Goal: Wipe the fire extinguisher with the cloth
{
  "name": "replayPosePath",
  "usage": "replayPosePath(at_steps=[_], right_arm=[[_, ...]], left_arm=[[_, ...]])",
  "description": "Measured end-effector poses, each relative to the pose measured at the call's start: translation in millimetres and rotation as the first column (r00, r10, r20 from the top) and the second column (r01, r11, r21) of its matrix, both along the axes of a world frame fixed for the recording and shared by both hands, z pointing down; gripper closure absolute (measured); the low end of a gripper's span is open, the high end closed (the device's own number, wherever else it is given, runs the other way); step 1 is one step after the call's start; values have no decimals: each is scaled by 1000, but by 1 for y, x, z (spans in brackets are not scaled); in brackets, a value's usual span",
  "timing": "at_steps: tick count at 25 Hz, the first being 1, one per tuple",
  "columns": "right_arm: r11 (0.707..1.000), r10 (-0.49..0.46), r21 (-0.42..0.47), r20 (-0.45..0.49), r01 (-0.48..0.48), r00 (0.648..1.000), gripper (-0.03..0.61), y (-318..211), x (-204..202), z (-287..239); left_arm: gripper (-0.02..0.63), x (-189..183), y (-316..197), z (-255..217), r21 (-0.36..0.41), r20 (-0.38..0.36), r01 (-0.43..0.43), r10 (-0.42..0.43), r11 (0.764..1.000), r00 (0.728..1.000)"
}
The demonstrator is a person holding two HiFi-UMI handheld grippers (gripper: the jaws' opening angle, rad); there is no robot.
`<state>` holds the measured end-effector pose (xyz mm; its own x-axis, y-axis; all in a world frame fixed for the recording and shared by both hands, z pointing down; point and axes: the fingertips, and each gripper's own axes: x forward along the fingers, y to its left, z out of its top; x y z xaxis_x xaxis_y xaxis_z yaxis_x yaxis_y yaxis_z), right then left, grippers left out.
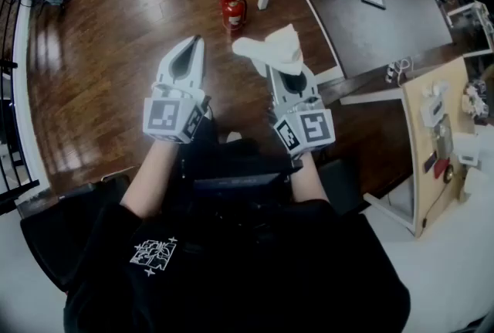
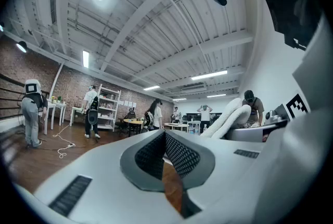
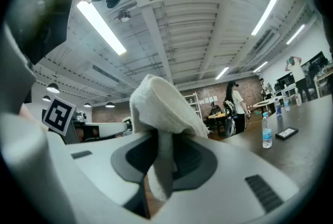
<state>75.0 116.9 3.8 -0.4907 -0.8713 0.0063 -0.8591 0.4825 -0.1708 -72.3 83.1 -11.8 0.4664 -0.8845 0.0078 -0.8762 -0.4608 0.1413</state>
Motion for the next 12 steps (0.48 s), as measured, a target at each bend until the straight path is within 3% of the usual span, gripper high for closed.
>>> replayPosePath(at_steps=[6, 12], right_arm=[[1000, -2, -11, -13, 2, 1000, 488, -53, 4, 20], [999, 26, -39, -23, -26, 999, 486, -144, 14, 87]], left_arm=[[614, -1, -56, 24, -3, -4, -19, 19, 1000, 1000], [614, 4, -144, 80, -18, 10, -65, 65, 998, 998]])
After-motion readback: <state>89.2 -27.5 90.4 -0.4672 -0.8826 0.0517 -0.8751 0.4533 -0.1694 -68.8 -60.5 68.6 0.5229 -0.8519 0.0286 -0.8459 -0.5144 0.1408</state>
